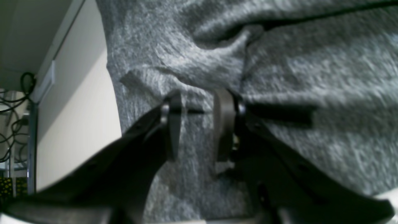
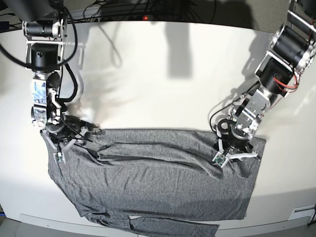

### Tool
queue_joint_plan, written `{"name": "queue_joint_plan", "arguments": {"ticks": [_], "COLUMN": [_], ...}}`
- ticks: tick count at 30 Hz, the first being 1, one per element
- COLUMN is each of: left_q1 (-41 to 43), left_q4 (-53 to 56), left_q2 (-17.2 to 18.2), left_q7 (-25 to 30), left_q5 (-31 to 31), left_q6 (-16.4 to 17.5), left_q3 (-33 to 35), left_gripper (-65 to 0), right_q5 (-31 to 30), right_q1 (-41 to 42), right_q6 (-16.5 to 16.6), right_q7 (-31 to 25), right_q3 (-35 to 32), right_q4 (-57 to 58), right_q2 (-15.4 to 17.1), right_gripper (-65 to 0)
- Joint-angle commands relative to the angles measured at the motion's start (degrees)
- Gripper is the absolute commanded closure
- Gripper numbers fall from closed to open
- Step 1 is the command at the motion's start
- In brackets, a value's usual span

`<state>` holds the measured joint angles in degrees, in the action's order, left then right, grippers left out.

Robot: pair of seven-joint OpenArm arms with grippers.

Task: Fold the T-shirt properly
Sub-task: 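Grasp the shirt's shoulder edges with both grippers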

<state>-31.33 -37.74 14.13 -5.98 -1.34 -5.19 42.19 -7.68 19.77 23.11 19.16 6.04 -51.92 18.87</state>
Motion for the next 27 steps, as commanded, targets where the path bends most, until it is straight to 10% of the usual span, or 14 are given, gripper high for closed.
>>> {"name": "queue_joint_plan", "arguments": {"ticks": [1, 12, 22, 27], "left_q1": [-1.0, 4.1, 5.5, 5.9], "left_q4": [-0.7, -0.7, -0.7, -0.7], "left_q2": [0.2, 0.2, 1.7, 4.2], "left_q7": [0.1, -0.8, -10.0, -13.4], "left_q5": [-0.2, 3.1, 19.6, 23.1], "left_q6": [0.2, 1.0, 25.3, 28.2], "left_q3": [-0.3, -9.8, -25.2, -26.5], "left_gripper": [-17.7, -17.7, -17.7, -17.6], "right_q5": [0.0, 2.6, 3.0, 3.0], "right_q1": [1.4, -4.1, -9.3, -10.0], "right_q6": [0.0, 0.0, 0.0, 0.0], "right_q7": [-0.4, 0.5, 2.8, 4.1], "right_q3": [0.4, 0.4, 0.4, 0.4], "right_q4": [-0.7, -1.2, -8.8, -9.1], "right_q2": [0.9, 1.1, 1.1, 1.2], "right_gripper": [-28.9, -28.9, -28.9, -28.9]}}
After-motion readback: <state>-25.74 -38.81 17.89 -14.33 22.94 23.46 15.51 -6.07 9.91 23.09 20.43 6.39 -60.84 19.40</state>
